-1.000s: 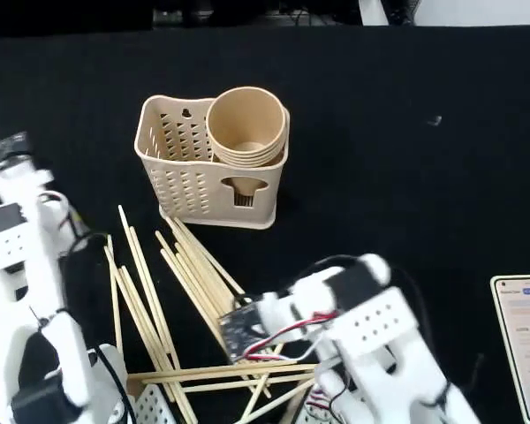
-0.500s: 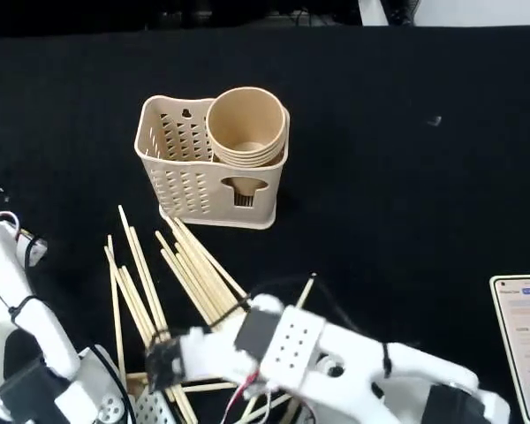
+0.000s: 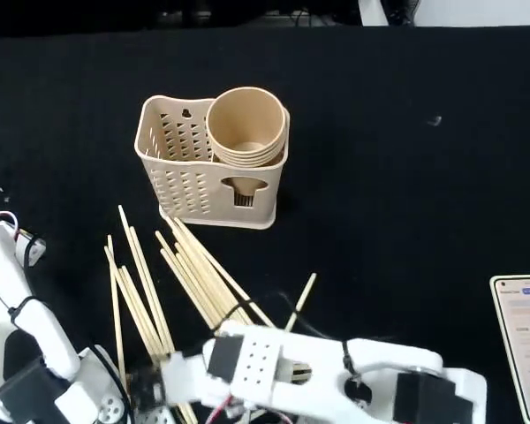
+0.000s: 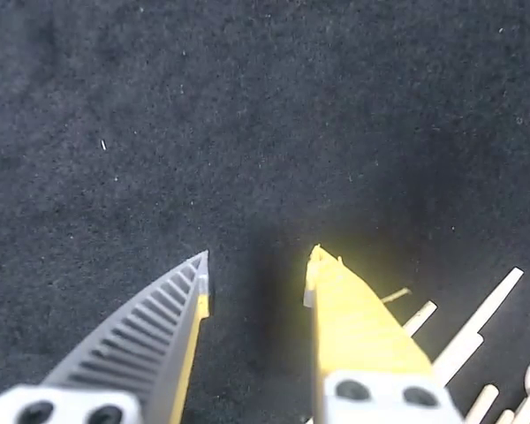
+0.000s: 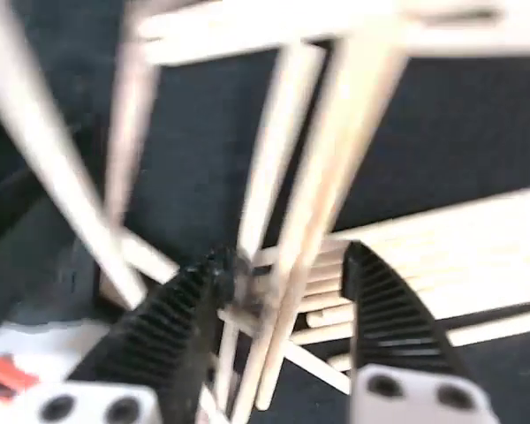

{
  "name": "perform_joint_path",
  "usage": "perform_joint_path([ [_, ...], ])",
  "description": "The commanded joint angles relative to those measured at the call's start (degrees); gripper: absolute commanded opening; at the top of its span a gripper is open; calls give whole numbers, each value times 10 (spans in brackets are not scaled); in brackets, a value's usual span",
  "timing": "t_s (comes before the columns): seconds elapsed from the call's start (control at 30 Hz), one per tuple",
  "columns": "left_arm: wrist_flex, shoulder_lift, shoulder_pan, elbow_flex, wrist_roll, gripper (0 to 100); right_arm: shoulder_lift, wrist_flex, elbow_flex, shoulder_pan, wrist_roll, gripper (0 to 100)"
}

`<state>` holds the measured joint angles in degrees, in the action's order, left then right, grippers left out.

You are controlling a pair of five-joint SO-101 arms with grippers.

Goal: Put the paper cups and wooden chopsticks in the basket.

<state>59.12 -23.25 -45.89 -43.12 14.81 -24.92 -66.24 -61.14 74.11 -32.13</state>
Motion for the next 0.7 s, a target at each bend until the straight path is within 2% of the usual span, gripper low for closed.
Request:
perform_joint_path([
  [0.0, -8, -6, -7, 8, 5, 181, 26, 22, 15, -67, -19, 194],
  [0.17, -8, -6, -7, 8, 5, 181, 34, 25, 16, -130, -50, 12],
  [0.3, -8, -6, -7, 8, 4, 181, 16, 25, 16, -177, -60, 11],
  [0.67, -8, -6, -7, 8, 4, 181, -51, 21, 16, -356, -164, 11],
])
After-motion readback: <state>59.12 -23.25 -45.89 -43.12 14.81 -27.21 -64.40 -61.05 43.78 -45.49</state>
